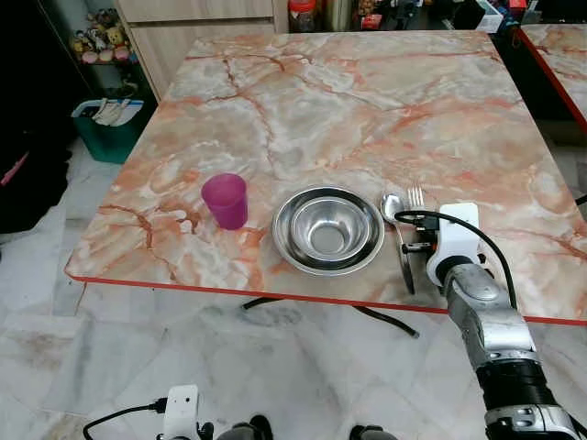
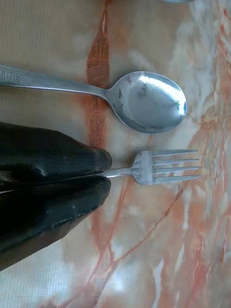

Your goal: Setting the table

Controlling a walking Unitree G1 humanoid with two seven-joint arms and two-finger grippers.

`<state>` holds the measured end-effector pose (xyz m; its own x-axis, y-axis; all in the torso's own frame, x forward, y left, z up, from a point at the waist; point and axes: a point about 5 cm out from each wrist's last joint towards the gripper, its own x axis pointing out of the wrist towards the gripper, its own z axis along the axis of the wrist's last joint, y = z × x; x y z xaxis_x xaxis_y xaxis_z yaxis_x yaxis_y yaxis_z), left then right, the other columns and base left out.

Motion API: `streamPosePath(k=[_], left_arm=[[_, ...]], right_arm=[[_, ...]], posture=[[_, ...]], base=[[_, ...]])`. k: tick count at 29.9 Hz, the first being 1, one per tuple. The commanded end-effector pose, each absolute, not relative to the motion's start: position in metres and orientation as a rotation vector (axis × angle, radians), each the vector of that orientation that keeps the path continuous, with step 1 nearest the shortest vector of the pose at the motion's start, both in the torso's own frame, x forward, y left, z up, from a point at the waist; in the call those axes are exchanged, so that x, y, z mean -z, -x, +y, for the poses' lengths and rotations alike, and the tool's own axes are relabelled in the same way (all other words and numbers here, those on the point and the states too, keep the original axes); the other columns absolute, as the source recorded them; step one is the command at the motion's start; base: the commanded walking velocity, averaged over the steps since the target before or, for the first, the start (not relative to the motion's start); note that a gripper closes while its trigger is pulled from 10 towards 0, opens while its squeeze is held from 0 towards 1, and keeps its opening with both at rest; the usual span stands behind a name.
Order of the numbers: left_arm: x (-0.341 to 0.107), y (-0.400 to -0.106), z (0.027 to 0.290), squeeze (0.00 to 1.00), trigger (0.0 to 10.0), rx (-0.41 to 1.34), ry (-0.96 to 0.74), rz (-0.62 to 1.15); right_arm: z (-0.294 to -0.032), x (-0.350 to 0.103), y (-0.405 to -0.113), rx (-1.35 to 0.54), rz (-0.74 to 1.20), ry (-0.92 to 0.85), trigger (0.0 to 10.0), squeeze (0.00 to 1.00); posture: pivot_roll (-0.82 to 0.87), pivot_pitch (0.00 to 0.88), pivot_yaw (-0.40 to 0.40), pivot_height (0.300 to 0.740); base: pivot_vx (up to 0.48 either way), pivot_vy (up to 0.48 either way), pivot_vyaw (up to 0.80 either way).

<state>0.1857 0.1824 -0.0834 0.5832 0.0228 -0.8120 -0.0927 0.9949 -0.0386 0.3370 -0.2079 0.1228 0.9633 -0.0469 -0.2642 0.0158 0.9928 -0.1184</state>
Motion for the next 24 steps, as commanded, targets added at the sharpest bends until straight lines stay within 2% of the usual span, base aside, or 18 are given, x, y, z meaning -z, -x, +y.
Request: streamPosePath(k=[1, 12, 13, 14, 15, 16, 24], left_arm=[[0.0882, -0.1752, 0.1873, 0.00, 10.0, -0.080, 0.084, 0.990], [0.0882, -0.1752, 0.1872, 0.00, 10.0, -0.077, 0.086, 0.990], [0.0882, -0.1752, 0.1872, 0.00, 10.0, -0.077, 0.086, 0.990], [0.0882, -0.1752, 0.1871, 0.00, 10.0, -0.077, 0.086, 0.991], [0.0882, -0.1752, 0.1871, 0.00, 10.0, -0.077, 0.086, 0.991], [0.0882, -0.1752, 0.1871, 0.00, 10.0, -0.078, 0.087, 0.991], [0.0883, -0.1751, 0.1867, 0.00, 10.0, -0.074, 0.090, 0.993]], right_arm=[[-0.2127, -0.1161, -0.3322, 0.054, 0.299, 0.110, 10.0, 0.00], [-0.2178, -0.1133, -0.3292, 0.084, 0.320, 0.115, 10.0, 0.00], [-0.2178, -0.1132, -0.3291, 0.084, 0.321, 0.115, 10.0, 0.09], [-0.2176, -0.1131, -0.3288, 0.084, 0.322, 0.114, 10.0, 0.36], [-0.2173, -0.1131, -0.3287, 0.083, 0.323, 0.113, 10.0, 0.91], [-0.2169, -0.1129, -0.3287, 0.082, 0.323, 0.113, 10.0, 1.00], [-0.2148, -0.1124, -0.3288, 0.072, 0.323, 0.107, 10.0, 1.00]], posture=[[-0.06, 0.189, 0.070, 0.740], [-0.06, 0.189, 0.070, 0.740], [-0.06, 0.190, 0.070, 0.740], [-0.06, 0.190, 0.070, 0.740], [-0.06, 0.190, 0.070, 0.740], [-0.06, 0.190, 0.071, 0.740], [-0.06, 0.190, 0.070, 0.740]], base=[[0.000, 0.000, 0.00], [0.000, 0.000, 0.00], [0.000, 0.000, 0.00], [0.000, 0.000, 0.00], [0.000, 0.000, 0.00], [0.000, 0.000, 0.00], [0.000, 0.000, 0.00]])
